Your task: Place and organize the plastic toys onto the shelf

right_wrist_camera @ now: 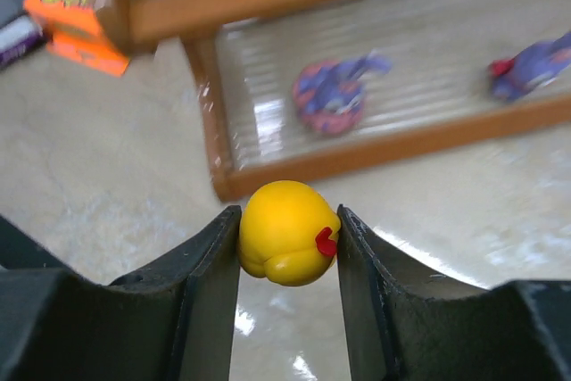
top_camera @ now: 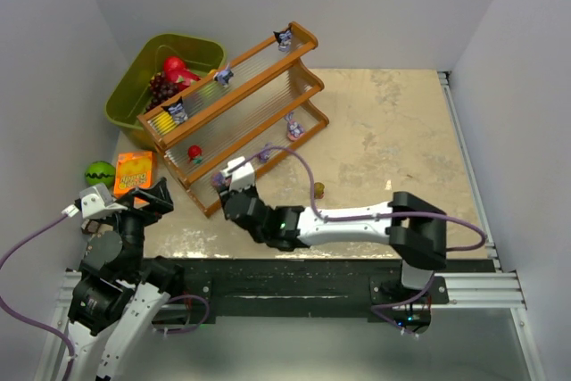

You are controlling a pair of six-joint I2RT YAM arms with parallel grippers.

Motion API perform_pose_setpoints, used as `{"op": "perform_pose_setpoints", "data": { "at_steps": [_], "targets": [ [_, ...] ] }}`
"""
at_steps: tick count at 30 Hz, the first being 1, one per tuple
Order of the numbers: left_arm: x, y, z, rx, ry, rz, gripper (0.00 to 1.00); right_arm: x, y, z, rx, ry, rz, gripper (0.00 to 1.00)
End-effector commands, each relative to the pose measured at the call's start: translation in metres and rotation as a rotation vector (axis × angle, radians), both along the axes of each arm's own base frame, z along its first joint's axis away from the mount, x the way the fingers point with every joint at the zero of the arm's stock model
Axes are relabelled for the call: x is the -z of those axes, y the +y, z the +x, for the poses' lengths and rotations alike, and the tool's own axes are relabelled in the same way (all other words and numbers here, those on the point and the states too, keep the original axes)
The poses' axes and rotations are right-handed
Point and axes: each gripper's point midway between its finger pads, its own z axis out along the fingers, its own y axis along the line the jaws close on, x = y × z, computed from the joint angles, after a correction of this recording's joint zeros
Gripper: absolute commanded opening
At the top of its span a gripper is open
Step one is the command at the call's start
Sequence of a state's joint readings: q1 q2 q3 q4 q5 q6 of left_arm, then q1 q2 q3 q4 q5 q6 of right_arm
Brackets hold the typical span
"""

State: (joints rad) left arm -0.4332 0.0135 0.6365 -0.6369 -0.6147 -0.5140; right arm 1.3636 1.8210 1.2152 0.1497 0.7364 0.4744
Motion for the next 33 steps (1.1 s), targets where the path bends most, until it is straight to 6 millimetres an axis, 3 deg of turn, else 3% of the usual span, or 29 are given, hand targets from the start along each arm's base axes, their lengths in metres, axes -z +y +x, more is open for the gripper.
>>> {"op": "perform_pose_setpoints", "data": {
  "at_steps": [1,6,12,22,33],
  "targets": [
    [-0.021,0.007,-0.013,-0.004,-0.123,-0.057,1.0,-0.047,-0.021,0.027,-0.044,-0.067,-0.054,0.24],
    [-0.021,0.007,-0.013,-0.007,-0.123,-0.058,1.0,-0.083,-0.022,0.061,-0.087,-0.138,-0.079,0.25],
    [-0.02,0.007,-0.012,-0.007,-0.115,-0.056,1.0,-0.099,-0.006,0.089,-0.142,-0.181,-0.092,0.26],
    [-0.019,0.007,-0.012,-0.01,-0.111,-0.054,1.0,-0.1,0.0,0.132,-0.119,-0.202,-0.117,0.26],
    [-0.018,0.006,-0.01,-0.009,-0.102,-0.05,1.0,-0.094,0.004,0.161,-0.092,-0.186,-0.109,0.26]
  ]
}}
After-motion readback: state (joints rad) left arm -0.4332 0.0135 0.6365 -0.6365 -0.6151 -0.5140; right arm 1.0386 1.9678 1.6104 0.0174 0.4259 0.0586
